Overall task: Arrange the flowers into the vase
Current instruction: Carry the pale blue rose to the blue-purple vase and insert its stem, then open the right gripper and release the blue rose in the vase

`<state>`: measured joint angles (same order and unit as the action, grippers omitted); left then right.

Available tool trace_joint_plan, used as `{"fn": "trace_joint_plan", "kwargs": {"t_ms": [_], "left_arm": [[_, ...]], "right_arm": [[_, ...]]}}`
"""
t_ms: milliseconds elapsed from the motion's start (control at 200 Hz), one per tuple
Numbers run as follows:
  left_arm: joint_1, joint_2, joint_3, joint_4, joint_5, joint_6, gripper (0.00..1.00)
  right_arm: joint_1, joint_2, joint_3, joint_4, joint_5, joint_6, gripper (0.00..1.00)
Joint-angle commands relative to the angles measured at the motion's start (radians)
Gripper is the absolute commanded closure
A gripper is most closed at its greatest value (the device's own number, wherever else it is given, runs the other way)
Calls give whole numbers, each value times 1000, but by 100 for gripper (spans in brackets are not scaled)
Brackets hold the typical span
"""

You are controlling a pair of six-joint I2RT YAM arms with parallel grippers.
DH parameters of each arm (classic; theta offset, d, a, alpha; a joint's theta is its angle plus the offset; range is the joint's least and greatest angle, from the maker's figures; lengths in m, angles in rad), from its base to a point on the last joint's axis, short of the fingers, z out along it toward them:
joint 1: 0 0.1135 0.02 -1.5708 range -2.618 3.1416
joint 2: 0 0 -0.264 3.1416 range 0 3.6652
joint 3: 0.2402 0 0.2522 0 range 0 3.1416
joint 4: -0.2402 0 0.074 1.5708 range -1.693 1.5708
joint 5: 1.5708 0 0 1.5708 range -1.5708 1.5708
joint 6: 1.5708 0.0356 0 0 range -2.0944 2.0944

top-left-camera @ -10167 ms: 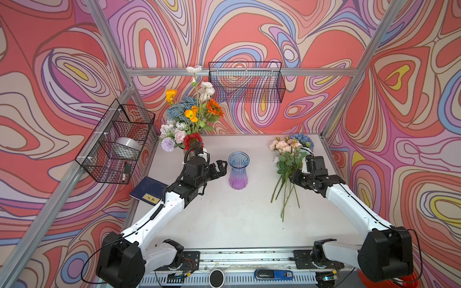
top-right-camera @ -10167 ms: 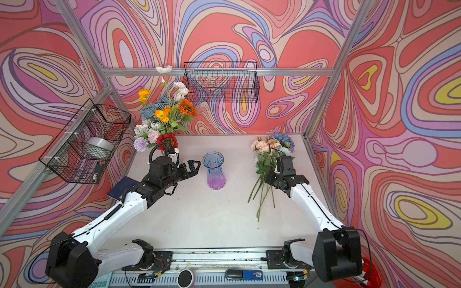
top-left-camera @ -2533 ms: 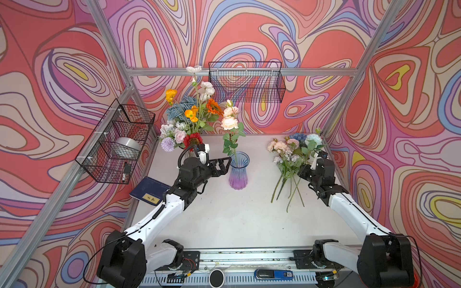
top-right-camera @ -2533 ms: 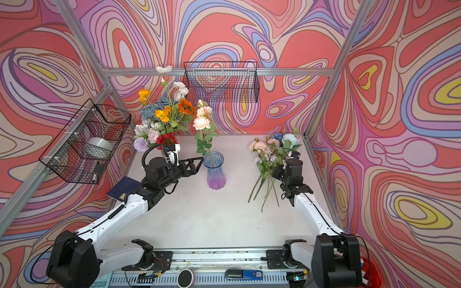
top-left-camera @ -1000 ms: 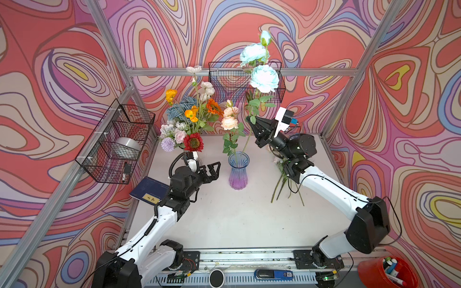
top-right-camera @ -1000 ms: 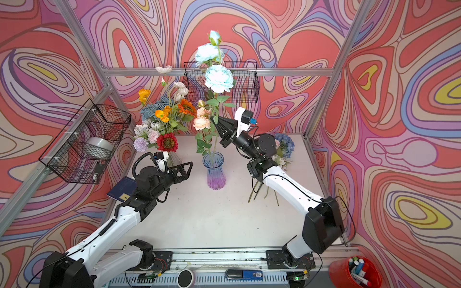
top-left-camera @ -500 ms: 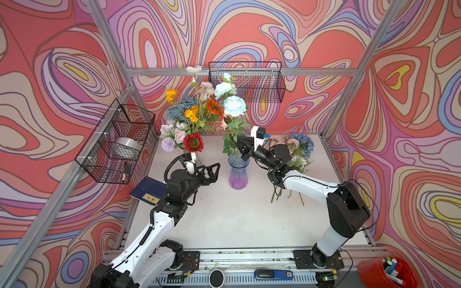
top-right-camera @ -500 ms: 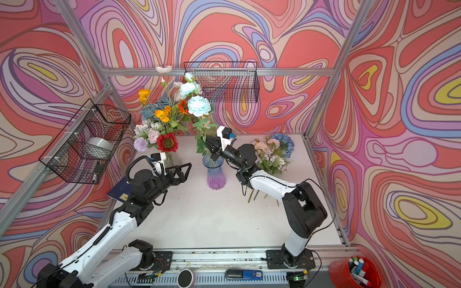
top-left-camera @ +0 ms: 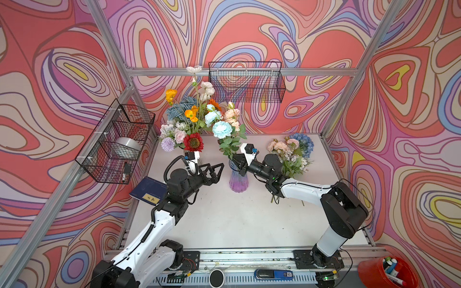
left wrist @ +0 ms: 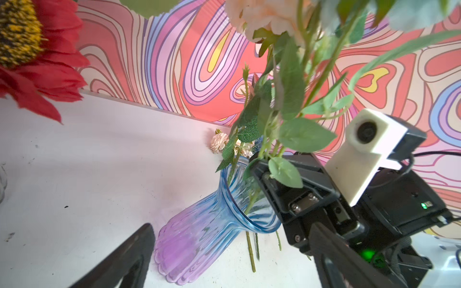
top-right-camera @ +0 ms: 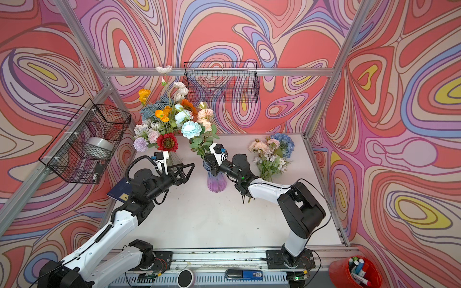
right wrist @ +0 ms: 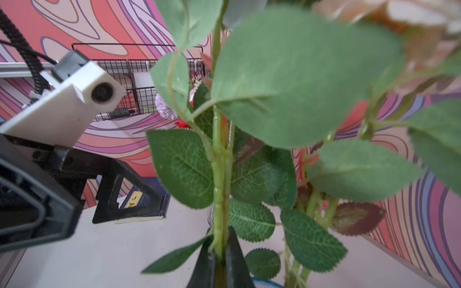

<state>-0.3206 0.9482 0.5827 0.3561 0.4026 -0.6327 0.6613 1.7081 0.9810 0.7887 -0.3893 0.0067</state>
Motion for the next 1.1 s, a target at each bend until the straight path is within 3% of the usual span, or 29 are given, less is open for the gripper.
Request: {"fn": "trace_joint_plan", "kwargs": {"t_ms": [0,305,556,836,1097], "left_arm": [[1,2,22,44,39,-7,0],[-9,6,30,46,45,-10,0],[-22,30,59,34,47,-1,0],[-61,76,98,34,38,17,0],[-73,126,131,39,39,21,0]], "right_arm": [[12,-40,-21,-82,27,-37,100],[17,-86,-39,-200,78,-82,100],[18,-105,-11,-303,99,-131,94],[17,-115,51,-426,99,-146,73],[20,-162,88,-538,87,-143,66]]}}
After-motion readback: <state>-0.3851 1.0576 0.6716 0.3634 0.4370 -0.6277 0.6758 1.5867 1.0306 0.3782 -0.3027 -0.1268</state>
